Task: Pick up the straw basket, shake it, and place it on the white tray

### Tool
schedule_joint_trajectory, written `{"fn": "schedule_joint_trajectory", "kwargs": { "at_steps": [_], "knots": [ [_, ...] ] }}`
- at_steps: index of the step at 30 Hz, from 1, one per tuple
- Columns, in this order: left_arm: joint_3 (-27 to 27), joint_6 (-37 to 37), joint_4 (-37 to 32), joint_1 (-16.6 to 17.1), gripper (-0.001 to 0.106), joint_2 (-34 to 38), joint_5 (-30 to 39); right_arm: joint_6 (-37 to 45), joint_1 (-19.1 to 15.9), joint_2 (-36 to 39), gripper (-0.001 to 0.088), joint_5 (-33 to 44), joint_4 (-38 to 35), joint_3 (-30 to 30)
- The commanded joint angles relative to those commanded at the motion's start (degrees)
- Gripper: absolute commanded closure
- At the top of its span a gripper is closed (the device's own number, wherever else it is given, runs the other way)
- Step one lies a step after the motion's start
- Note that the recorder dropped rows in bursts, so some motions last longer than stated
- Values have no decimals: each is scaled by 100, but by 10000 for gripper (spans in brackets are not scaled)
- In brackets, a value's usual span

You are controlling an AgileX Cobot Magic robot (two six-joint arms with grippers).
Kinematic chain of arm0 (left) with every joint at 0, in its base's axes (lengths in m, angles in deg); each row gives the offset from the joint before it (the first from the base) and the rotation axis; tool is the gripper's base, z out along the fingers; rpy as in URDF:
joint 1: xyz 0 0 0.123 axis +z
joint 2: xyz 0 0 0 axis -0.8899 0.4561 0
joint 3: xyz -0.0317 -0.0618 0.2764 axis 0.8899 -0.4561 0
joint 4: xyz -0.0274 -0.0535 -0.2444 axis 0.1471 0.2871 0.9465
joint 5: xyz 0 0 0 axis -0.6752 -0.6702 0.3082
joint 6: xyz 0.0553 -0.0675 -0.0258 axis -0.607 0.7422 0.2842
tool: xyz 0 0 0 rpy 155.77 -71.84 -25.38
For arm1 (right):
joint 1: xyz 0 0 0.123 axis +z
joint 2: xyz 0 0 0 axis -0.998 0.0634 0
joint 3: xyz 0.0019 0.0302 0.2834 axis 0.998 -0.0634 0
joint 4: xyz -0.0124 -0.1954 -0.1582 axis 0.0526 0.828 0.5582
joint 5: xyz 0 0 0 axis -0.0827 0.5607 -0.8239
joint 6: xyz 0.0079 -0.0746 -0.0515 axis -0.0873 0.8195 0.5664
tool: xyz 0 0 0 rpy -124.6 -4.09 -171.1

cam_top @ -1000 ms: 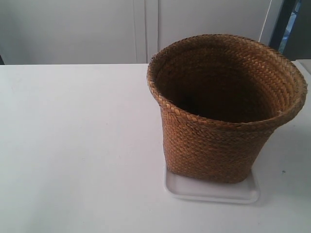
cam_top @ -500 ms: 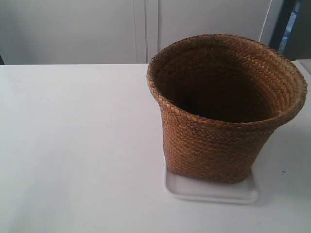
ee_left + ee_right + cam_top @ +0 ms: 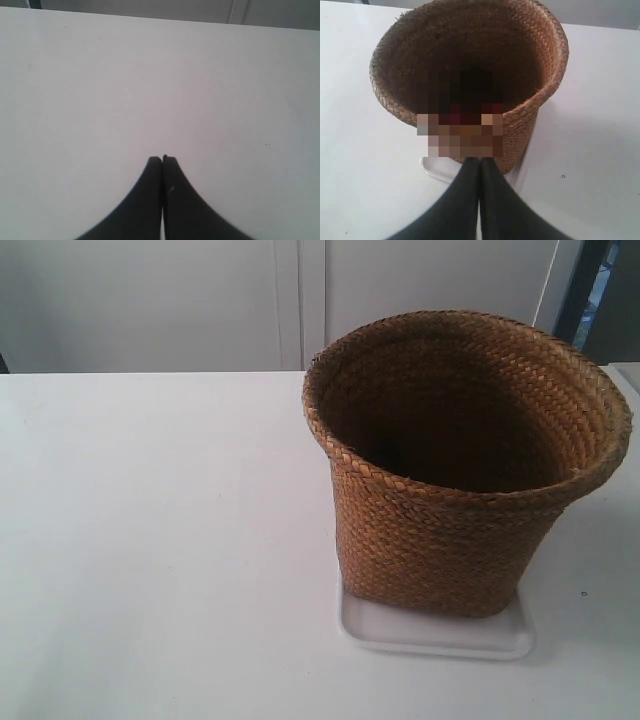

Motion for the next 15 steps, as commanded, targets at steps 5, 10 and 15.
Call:
{"fn": "schedule_joint_trajectory", "kwargs": {
  "at_steps": [5, 10, 15],
  "knots": [
    [-79, -117, 86, 0, 1053, 0, -152, 0, 0, 0, 868, 0, 0, 0],
    [-79, -117, 337, 0, 1053, 0, -47, 0, 0, 0, 868, 0, 0, 0],
    [-79, -117, 337, 0, 1053, 0, -63, 0, 0, 0, 868, 0, 0, 0]
  ]
}}
